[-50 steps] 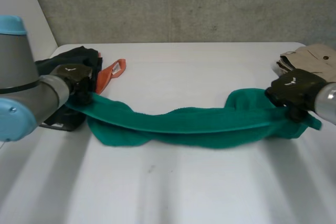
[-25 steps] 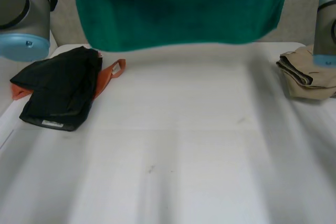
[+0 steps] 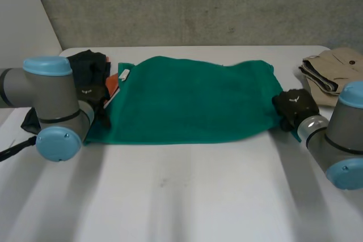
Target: Fold the laundry.
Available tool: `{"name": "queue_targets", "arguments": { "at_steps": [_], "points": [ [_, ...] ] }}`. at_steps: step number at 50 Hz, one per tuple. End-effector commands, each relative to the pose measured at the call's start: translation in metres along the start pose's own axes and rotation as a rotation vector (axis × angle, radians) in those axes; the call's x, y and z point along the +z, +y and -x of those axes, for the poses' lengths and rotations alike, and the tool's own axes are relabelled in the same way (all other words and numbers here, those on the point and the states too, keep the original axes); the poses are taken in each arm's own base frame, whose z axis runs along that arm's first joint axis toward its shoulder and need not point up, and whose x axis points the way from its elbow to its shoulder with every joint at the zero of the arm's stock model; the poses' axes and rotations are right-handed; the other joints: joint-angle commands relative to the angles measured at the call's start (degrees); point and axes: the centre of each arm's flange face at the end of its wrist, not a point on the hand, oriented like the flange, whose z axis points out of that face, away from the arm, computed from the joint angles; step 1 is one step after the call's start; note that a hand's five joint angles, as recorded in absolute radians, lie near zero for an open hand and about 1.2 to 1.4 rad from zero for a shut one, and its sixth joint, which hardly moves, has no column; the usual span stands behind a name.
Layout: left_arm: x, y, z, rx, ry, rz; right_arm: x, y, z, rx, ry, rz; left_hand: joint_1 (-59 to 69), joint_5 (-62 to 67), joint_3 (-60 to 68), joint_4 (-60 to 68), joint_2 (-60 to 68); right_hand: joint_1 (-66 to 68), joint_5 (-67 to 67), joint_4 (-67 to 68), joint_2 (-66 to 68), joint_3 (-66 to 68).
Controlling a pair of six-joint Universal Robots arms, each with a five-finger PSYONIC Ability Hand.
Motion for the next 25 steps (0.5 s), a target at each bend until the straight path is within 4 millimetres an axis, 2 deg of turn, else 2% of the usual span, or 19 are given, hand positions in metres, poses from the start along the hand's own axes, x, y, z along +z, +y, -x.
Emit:
{"name": "queue_targets", "arguments": {
  "at_steps": [1, 5, 7, 10, 13, 14, 20, 25],
  "points": [
    [-0.013, -0.014, 0.012, 0.052, -0.02, 0.014, -0.002, -0.007, -0.005, -0.011, 0.022, -0.02, -11.63, -14.31, -14.3, -14.5, -13.89, 14.55, 13.41, 11.33, 12.67, 11.91],
    [-0.028, -0.034, 0.019, 0.068, 0.005, -0.067, -0.006, -0.011, -0.006, 0.006, 0.026, -0.029, -11.63, -14.31, -14.3, -14.5, -13.89, 14.55, 13.41, 11.33, 12.67, 11.91],
    [-0.034, -0.035, 0.018, 0.082, 0.034, -0.088, -0.007, -0.011, -0.007, 0.013, 0.027, -0.028, -11.63, -14.31, -14.3, -14.5, -13.89, 14.55, 13.41, 11.33, 12.67, 11.91],
    [-0.046, -0.029, 0.015, 0.151, 0.103, -0.107, -0.008, -0.011, -0.009, 0.011, 0.032, -0.028, -11.26, -13.95, -13.93, -14.14, -13.53, 14.55, 13.41, 11.33, 12.67, 11.91],
    [-0.055, -0.018, 0.011, 0.271, 0.171, -0.115, -0.007, -0.012, -0.01, 0.011, 0.034, -0.03, 1.82, -0.87, -0.85, -1.06, -0.44, 14.55, 13.41, 11.33, 12.67, 11.91],
    [-0.056, -0.015, 0.011, 0.308, 0.186, -0.112, -0.007, -0.011, -0.01, 0.012, 0.035, -0.028, 1.87, -0.82, -0.8, -1.01, -0.39, 14.55, 13.41, 11.33, 12.67, 11.91],
    [-0.047, 0.015, 0.028, 0.525, 0.178, -0.064, -0.006, -0.01, -0.01, 0.009, 0.035, -0.024, 0.71, -1.98, -1.96, -2.17, -1.56, 14.55, 13.41, 11.33, 12.67, 11.91],
    [-0.032, 0.028, 0.033, 0.614, 0.183, -0.053, -0.007, -0.01, -0.007, 0.007, 0.028, -0.024, 0.02, -2.67, -2.65, -2.86, -2.25, 14.55, 13.41, 11.33, 12.67, 11.91]
  ]
}}
